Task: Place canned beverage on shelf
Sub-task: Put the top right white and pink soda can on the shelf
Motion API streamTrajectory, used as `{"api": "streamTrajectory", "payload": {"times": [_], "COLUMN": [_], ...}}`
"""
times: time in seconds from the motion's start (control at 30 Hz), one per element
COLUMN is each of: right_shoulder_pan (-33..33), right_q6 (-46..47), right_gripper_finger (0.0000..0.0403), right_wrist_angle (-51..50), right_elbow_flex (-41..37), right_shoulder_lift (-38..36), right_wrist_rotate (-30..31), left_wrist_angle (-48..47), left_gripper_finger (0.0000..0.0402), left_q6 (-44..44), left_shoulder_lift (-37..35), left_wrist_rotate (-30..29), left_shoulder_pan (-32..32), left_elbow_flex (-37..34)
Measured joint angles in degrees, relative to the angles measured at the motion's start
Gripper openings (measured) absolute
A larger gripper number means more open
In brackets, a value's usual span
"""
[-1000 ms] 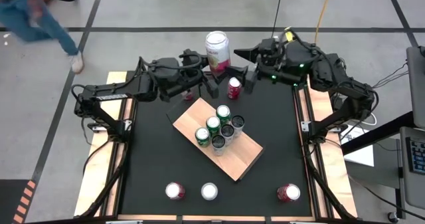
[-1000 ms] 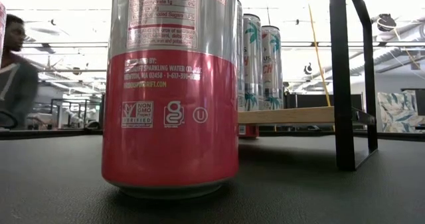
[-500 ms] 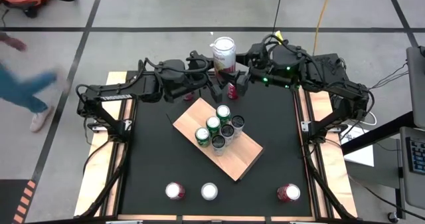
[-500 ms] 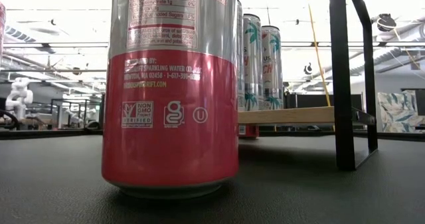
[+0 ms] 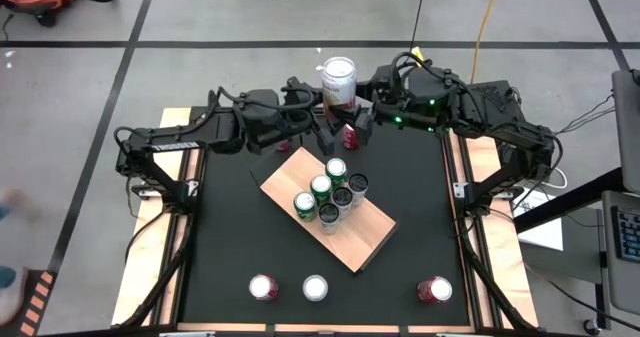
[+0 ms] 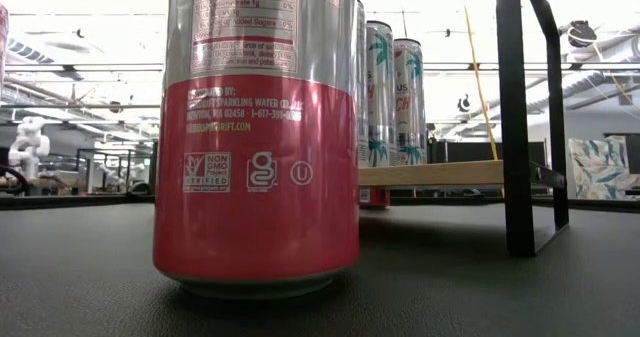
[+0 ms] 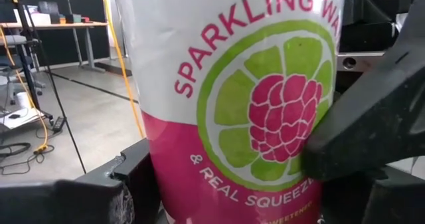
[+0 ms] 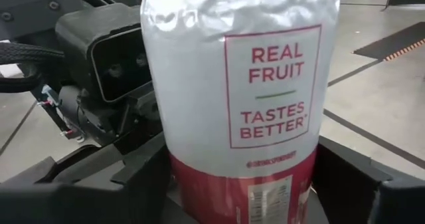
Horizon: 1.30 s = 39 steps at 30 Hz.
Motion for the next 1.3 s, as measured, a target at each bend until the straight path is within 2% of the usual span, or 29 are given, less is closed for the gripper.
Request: {"api": "streamTrajectory", "payload": {"times": [0.37,0.87,0.97,1.17,1.3], "right_shoulder_pan": [-0.1,0.0,0.0,0.0,0.0], "right_q6": [-0.5,-2.0,-1.9,-1.8,-3.2], "right_gripper_finger": [0.0331,0.0276,0.0272,0.0273,0.0273], "right_wrist_angle": [1.6,2.0,2.0,1.9,1.9], "right_elbow_flex": [0.0,0.0,0.0,0.0,-0.1], "right_shoulder_lift": [1.1,1.2,1.0,0.6,0.0], "right_wrist_rotate": [-0.4,-0.5,-0.7,-0.7,-0.4], "left_wrist_angle": [-0.8,-1.3,-1.5,-3.4,-6.3], "left_gripper_finger": [0.0291,0.0293,0.0314,0.0388,0.039], "left_q6": [2.7,2.5,1.4,-0.7,-3.7], "left_shoulder_lift": [-0.1,0.0,0.0,-1.6,-4.0], "left_wrist_rotate": [1.0,0.6,0.5,3.2,5.8], "left_shoulder_pan": [-0.1,-0.1,-0.1,-0.1,0.0], "left_elbow_flex": [0.0,0.0,0.0,0.0,0.1]}}
